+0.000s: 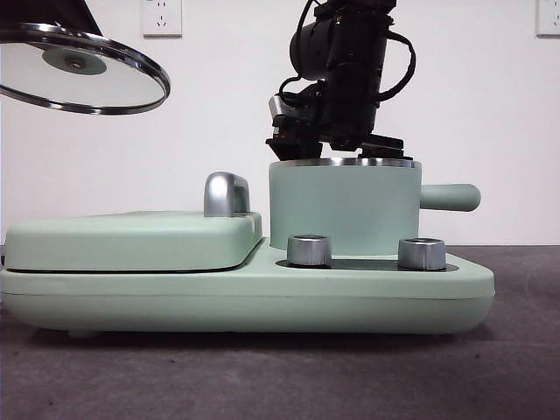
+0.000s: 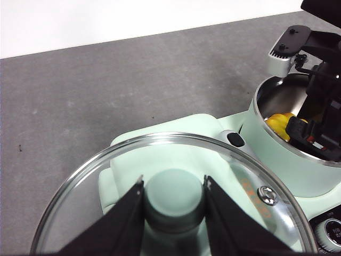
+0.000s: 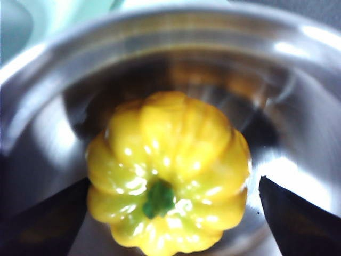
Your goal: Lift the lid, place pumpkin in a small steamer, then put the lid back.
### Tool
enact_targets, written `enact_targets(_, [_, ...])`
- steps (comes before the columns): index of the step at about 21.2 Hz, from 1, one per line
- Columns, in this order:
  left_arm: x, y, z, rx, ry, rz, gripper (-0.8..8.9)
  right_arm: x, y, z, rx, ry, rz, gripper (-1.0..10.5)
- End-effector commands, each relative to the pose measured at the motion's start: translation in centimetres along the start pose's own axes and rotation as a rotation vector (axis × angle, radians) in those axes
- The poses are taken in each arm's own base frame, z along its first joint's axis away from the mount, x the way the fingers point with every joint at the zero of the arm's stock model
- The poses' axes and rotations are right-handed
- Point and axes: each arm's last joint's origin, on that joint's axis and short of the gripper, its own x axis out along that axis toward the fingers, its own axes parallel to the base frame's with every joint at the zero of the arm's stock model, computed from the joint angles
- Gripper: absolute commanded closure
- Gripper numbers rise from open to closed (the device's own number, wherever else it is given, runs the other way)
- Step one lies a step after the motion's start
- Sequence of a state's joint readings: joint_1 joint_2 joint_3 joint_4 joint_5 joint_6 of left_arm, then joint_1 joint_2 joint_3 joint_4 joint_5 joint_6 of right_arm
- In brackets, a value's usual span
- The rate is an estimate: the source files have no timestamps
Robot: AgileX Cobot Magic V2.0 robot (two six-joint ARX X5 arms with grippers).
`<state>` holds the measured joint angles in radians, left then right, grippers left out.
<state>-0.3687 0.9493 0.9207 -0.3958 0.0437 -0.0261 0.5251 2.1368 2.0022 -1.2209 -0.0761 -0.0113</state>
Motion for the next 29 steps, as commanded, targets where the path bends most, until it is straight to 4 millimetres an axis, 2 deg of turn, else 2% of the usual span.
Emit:
enact_targets(1, [-0.1,-0.1,0.7,0.01,-0.039,-0.002,8.04,-1.2,0.5,0.5,-0.021,-0.042,0.003,4.4])
enact_targets(7, [-0.1,-0.1,0.7,0.009,-0.038,-0.002,8.04,-7.5,0.9,0.0,-0.01,-0.205,-0.031,4.6])
enact_targets(10, [-0.1,-0.1,0.7,0.009,-0.036,-0.002,8.04,-10.7,0.9,-1.2,-0.006,-0.272,-0.097,5.3])
enact_targets(13, [-0.1,-0.1,0.7,0.009,-0.035,-0.002,8.04,-14.0,1.1,-2.5,-0.007,-0.367,-0.097,5.3])
enact_targets(17, [-0.1,-0.1,0.6,0.009,-0.034,-0.002,8.04,-17.3,1.4,-4.0,-0.009,-0.467,-0.097,5.3])
enact_targets(20, [-0.1,-0.1,0.6,0.009,-0.033,-0.002,8.04,-19.1,1.5,-5.2,-0.011,-0.513,-0.096,5.3])
enact_targets(25, [-0.1,-0.1,0.6,0.009,-0.032,-0.002,8.04,-20.8,1.7,-7.0,-0.012,-0.575,-0.096,5.3])
enact_targets(29, [-0.1,-0.1,0.6,0.009,-0.032,-0.002,8.04,-20.9,1.7,-8.9,-0.014,-0.638,-0.095,5.3])
